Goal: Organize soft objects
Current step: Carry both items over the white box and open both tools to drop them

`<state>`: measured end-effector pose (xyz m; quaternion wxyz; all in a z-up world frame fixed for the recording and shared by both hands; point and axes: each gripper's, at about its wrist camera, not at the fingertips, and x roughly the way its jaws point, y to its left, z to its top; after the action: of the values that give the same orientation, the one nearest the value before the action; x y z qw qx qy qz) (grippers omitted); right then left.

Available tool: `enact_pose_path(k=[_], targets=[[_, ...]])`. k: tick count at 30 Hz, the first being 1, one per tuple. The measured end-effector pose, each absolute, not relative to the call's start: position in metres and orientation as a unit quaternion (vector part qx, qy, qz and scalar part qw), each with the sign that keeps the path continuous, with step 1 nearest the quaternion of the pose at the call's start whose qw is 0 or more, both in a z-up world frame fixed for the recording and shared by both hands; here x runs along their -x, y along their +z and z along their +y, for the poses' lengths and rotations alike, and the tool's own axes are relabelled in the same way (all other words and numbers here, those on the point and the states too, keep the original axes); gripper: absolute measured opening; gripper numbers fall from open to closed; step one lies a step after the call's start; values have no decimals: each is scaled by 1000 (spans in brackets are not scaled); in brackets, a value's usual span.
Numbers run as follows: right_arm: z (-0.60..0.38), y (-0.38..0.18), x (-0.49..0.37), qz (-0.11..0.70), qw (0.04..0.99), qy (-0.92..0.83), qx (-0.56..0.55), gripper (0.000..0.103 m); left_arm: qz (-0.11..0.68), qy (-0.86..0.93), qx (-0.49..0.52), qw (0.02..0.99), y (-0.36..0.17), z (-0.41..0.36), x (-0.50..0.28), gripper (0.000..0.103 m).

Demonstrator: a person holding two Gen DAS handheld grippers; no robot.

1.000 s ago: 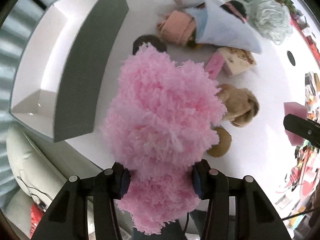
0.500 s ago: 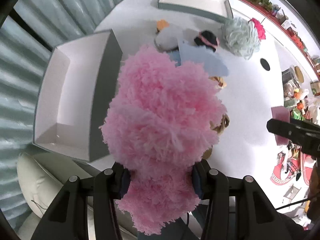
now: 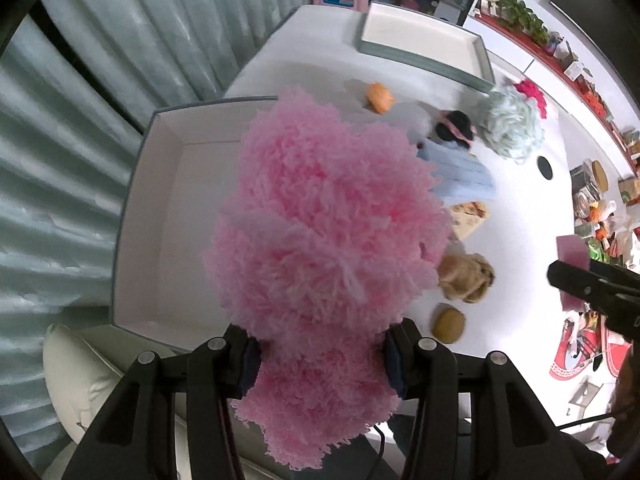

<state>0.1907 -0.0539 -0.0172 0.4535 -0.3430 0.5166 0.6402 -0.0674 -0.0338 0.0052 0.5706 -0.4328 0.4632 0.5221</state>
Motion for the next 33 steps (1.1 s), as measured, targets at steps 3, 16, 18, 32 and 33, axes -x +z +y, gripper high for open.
enact_pose_path(k=[3, 16, 18, 32, 33], targets=[[-49, -13, -172, 515, 465, 636, 337, 76, 464, 519, 431, 575, 2, -28, 93, 51], [-14, 1, -48, 478, 463, 649, 368, 76, 447, 532, 455, 556, -22, -16, 186, 51], [-5, 0, -27, 473, 453, 656, 376, 76, 445, 536, 458, 552, -24, -13, 195, 51], [40, 2, 57, 444, 424, 674, 411, 76, 423, 543, 491, 534, -46, 6, 228, 51], [41, 2, 60, 442, 422, 674, 415, 76, 423, 542, 491, 535, -46, 7, 228, 51]])
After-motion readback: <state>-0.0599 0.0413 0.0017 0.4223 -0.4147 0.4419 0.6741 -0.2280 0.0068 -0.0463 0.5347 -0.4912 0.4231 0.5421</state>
